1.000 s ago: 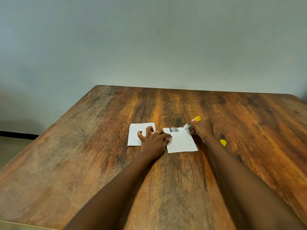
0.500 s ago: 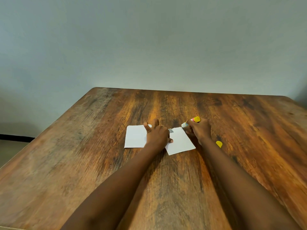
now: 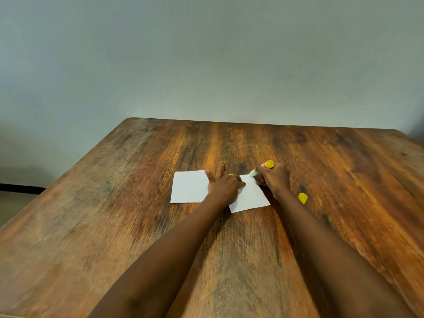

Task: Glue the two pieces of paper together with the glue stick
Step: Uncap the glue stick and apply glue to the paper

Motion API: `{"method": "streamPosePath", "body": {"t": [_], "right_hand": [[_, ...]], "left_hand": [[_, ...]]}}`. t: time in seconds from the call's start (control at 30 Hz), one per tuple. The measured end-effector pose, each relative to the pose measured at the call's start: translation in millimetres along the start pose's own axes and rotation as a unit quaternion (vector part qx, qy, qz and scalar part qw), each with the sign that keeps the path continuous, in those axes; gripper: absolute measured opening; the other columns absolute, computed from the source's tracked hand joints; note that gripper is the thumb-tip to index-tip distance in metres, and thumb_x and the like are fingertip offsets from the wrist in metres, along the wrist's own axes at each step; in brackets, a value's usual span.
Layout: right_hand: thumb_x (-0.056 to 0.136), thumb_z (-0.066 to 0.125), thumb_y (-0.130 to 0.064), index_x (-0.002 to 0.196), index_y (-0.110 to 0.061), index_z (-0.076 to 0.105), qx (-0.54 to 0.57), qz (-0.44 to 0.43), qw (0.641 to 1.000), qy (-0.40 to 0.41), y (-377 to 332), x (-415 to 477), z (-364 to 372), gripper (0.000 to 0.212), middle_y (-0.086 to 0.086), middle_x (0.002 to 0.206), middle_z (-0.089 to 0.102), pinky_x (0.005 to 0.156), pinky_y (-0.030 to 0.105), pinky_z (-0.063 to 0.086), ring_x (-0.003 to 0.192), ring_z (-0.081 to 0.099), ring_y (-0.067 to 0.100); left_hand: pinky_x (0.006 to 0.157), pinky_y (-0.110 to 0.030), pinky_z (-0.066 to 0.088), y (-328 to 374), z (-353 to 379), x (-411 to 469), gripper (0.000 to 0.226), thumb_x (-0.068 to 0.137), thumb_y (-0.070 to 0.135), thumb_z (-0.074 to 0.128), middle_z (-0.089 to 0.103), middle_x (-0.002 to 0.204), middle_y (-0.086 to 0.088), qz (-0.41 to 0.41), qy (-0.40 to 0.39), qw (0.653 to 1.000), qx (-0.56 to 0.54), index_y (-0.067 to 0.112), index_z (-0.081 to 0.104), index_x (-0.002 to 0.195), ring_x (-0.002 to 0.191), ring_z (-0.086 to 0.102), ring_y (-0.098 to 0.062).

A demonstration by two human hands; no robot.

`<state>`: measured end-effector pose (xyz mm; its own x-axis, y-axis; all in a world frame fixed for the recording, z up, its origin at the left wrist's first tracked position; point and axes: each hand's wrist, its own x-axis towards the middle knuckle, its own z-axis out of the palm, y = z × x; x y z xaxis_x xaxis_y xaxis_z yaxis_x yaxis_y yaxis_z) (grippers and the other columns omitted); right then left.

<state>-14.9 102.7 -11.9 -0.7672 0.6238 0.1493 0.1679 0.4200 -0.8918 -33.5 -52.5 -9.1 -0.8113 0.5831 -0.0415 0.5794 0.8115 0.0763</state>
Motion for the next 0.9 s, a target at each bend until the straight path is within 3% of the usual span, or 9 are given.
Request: {"method": "streamPosePath", "body": {"t": [0.3, 0.63, 0.73, 0.9], "right_hand": [[0.078, 0.067, -0.016, 0.053, -0.016, 0.051, -0.015, -0.02, 1.0, -0.018, -5.4, -1.5, 0.6, 0.029, 0.002, 0.054, 0.052, 0.048, 0.02, 0.035, 0.051, 0.048, 0.016], [0.077, 0.068, -0.017, 0.053, -0.019, 0.05, -0.031, -0.02, 0.999, -0.02, -9.6, -5.0, -1.3, 0.03, -0.001, 0.053, 0.053, 0.047, 0.017, 0.036, 0.048, 0.05, 0.012], [0.077, 0.068, -0.017, 0.054, -0.016, 0.051, -0.033, -0.018, 0.999, -0.016, -8.4, -6.8, -2.5, 0.028, 0.004, 0.056, 0.056, 0.048, 0.019, 0.04, 0.052, 0.054, 0.018], [0.077, 0.069, -0.022, 0.058, -0.017, 0.049, -0.047, -0.006, 0.999, -0.011, -8.2, -11.9, -5.0, 0.028, -0.002, 0.057, 0.051, 0.047, 0.019, 0.038, 0.052, 0.05, 0.013]], "left_hand": [[0.105, -0.062, 0.007, 0.0, 1.7, 3.0, 0.042, 0.094, 0.024, 0.047, 0.043, 0.144, 0.005, -0.017, 0.003, 1.0, -0.009, 0.039, 0.047, 0.133, 0.14, 0.009, -0.033], [0.107, -0.062, 0.011, 1.0, -1.4, 0.1, 0.044, 0.095, 0.023, 0.045, 0.04, 0.147, 0.004, -0.017, -0.008, 1.0, 0.005, 0.038, 0.043, 0.137, 0.141, 0.008, -0.033], [0.109, -0.061, 0.008, 2.5, -1.4, -0.1, 0.045, 0.095, 0.023, 0.045, 0.038, 0.148, 0.004, -0.024, -0.005, 1.0, 0.001, 0.037, 0.042, 0.138, 0.142, 0.007, -0.033], [0.109, -0.062, 0.003, 2.4, -0.8, 1.2, 0.045, 0.095, 0.023, 0.045, 0.038, 0.149, 0.002, -0.021, -0.013, 1.0, 0.001, 0.036, 0.041, 0.138, 0.143, 0.004, -0.034]]}}
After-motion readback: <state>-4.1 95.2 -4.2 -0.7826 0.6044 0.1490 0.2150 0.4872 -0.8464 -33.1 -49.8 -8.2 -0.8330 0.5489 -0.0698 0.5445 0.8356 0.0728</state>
